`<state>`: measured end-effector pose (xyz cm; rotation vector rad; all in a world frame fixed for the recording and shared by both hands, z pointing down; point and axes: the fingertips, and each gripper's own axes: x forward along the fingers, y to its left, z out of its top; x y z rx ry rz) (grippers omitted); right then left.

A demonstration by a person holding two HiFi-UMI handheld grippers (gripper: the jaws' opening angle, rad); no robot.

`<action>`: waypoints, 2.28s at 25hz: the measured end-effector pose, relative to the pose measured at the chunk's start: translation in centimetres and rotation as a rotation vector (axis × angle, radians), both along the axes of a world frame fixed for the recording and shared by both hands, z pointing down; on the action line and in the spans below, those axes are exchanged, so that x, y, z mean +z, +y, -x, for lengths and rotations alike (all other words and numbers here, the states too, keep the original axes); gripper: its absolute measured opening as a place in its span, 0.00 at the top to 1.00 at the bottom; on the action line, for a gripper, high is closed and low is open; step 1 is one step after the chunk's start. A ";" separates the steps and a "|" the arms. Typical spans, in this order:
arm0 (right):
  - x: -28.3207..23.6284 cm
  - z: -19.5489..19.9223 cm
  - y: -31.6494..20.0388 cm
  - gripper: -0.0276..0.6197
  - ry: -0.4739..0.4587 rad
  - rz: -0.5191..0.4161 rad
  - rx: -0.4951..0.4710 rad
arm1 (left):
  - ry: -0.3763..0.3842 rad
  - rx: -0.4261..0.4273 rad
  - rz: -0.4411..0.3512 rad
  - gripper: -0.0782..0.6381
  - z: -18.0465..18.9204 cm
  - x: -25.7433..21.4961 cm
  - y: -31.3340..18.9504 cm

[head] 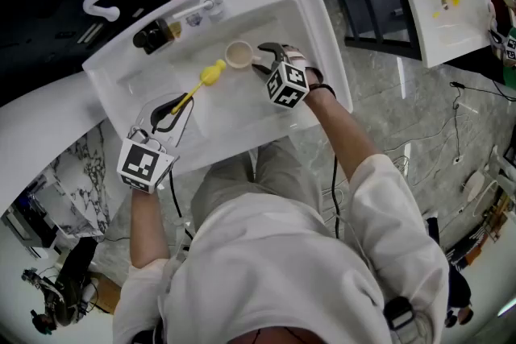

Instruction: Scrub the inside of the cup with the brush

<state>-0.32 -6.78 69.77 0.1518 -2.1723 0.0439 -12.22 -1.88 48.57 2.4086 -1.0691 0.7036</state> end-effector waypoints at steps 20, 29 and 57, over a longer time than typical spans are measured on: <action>-16.4 -1.3 -1.8 0.66 -0.305 -0.092 0.224 | 0.053 -0.038 -0.085 0.83 -0.2 -4.0 -1.2; -23.3 -1.5 -1.8 0.67 -0.411 -0.157 0.274 | 0.098 -0.069 -0.150 0.83 -0.4 -7.0 -1.3; -37.3 -3.9 1.0 0.80 -0.630 -0.330 0.434 | 0.205 -0.245 -0.318 0.83 -0.1 -14.6 0.9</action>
